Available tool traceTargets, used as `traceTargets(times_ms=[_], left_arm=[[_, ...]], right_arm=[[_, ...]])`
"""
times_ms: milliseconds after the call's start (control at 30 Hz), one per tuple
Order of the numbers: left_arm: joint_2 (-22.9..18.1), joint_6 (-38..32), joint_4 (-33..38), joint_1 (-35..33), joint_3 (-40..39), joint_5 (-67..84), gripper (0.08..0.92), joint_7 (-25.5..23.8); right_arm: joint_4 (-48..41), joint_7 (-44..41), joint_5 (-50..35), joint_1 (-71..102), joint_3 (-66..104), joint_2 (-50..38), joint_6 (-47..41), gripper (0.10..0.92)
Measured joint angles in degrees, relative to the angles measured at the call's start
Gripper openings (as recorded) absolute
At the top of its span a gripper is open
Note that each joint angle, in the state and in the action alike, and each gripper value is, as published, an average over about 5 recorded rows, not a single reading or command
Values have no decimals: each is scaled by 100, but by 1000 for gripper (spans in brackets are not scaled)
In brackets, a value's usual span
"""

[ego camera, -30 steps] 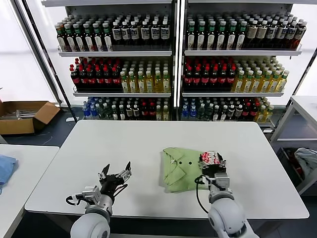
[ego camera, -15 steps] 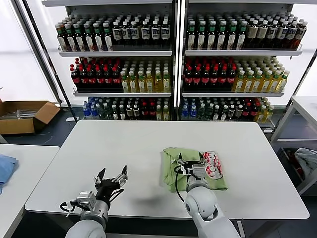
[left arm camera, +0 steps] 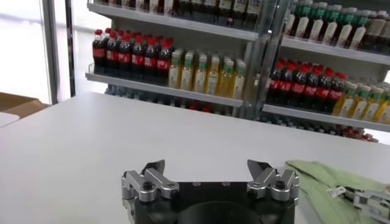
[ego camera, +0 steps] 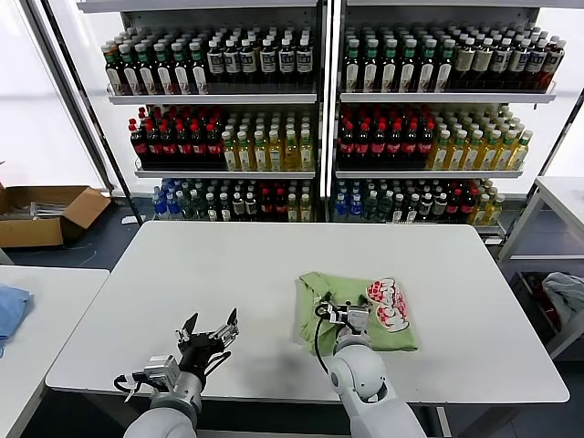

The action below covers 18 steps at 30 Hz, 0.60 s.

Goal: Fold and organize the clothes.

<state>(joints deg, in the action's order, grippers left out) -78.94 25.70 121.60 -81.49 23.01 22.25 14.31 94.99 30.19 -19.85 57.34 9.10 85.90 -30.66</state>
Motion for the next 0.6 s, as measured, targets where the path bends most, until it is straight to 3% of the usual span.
traceTargets(times_ms=[600], left_arm=[[-51, -9, 106, -122, -69, -8, 823, -26]], right_arm=[[726, 7, 287, 222, 100, -304, 142, 823]])
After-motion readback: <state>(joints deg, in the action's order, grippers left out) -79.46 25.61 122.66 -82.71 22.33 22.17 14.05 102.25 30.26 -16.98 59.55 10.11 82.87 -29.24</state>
